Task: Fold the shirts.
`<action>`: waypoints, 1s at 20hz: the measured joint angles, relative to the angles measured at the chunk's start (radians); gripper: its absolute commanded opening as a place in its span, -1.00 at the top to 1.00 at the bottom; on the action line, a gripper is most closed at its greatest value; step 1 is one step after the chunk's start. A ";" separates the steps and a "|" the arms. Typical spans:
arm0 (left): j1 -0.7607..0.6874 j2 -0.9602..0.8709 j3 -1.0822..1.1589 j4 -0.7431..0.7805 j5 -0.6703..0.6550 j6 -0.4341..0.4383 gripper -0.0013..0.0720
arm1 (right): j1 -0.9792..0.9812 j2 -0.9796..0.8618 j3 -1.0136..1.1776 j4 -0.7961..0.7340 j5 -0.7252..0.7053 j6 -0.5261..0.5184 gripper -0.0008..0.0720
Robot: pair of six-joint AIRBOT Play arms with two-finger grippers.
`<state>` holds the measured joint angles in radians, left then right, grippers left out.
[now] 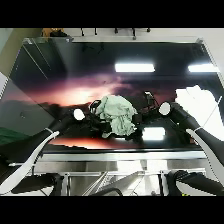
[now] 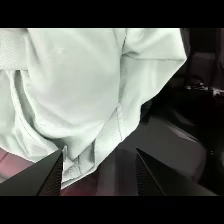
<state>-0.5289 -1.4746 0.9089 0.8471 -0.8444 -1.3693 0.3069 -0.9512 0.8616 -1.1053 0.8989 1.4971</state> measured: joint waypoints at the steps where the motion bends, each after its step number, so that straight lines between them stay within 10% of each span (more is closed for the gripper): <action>1: -0.005 -0.022 0.025 0.000 -0.001 0.000 0.91 | -0.005 -0.001 0.001 -0.001 0.000 -0.001 -0.34; 11: 0.099 -0.026 0.150 0.000 -0.148 0.035 0.91 | -0.192 -0.020 0.009 0.008 -0.025 -0.033 -0.34; 20: 0.172 0.088 0.156 -0.003 -0.204 0.041 0.91 | -0.187 -0.177 0.009 0.330 -0.090 -0.334 -0.33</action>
<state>-0.3569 -1.3869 1.0653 0.8440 -1.0485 -1.3281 0.1204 -1.1278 0.8707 -0.7750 0.8093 1.1633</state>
